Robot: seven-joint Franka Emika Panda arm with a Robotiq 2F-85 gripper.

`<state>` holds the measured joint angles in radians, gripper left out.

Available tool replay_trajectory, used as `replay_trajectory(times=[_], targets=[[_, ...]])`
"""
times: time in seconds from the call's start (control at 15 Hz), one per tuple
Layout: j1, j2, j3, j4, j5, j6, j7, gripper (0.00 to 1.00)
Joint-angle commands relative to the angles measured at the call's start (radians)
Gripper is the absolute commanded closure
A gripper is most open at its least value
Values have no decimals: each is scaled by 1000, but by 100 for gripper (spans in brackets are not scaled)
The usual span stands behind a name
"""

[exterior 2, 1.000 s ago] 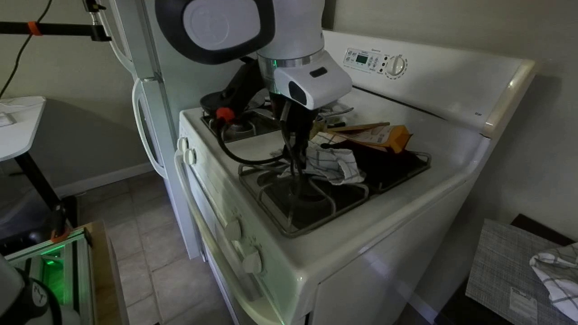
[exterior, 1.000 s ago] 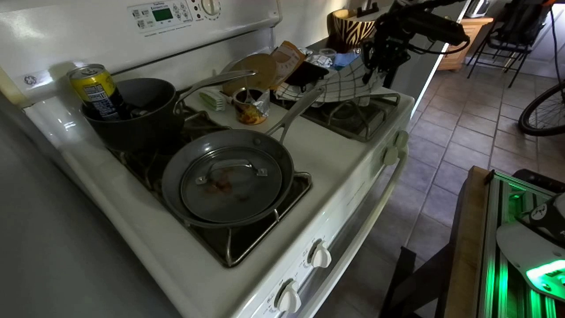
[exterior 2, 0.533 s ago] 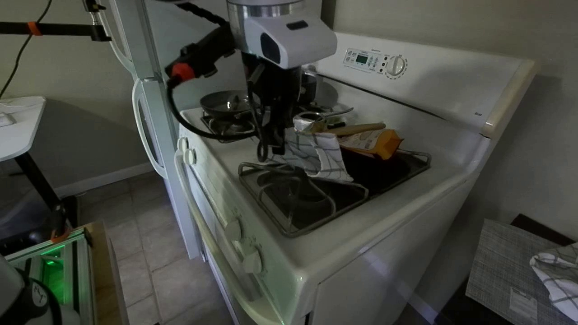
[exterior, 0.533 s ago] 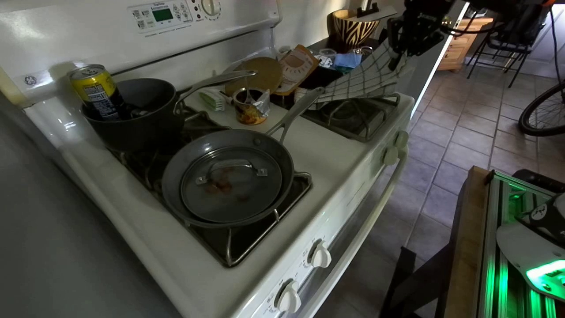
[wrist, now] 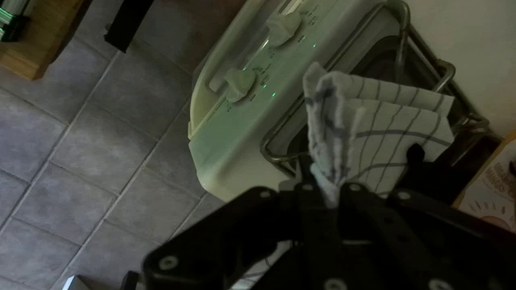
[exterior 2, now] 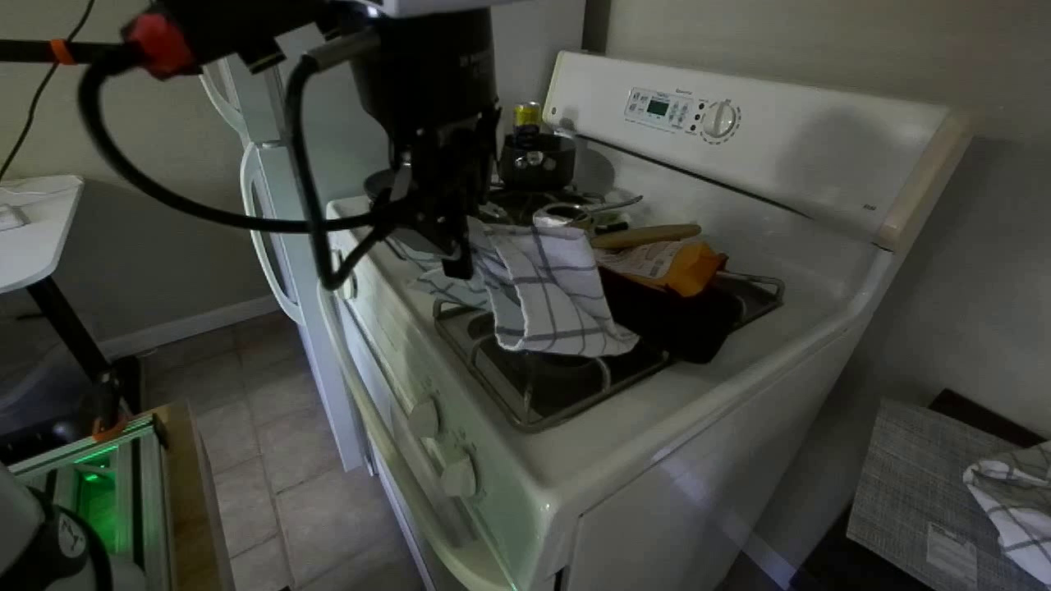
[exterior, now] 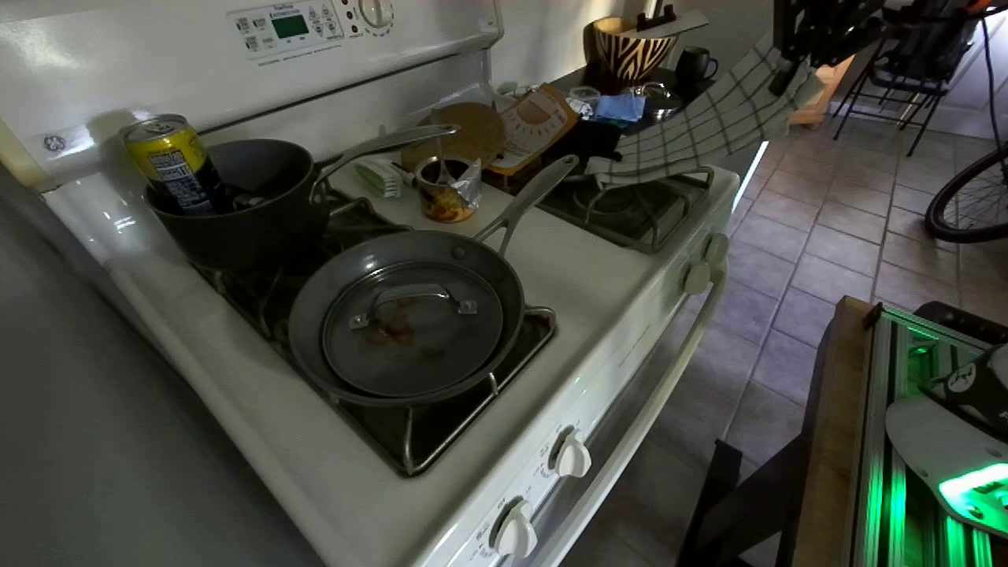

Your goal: Fold the towel, then put the towel on the pan

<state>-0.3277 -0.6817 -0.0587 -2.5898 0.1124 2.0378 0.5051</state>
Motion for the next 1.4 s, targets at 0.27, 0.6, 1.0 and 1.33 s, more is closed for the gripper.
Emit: replay_trajectory(times=[0.27,0.6,1.0,1.33], targets=[[41,-39,11,74,119,11,30,98],[89,18,42,320,166,-5,47,98],[140,109,17,561,196,-14,7,98],[140,108,14,518,196,23,14,98]])
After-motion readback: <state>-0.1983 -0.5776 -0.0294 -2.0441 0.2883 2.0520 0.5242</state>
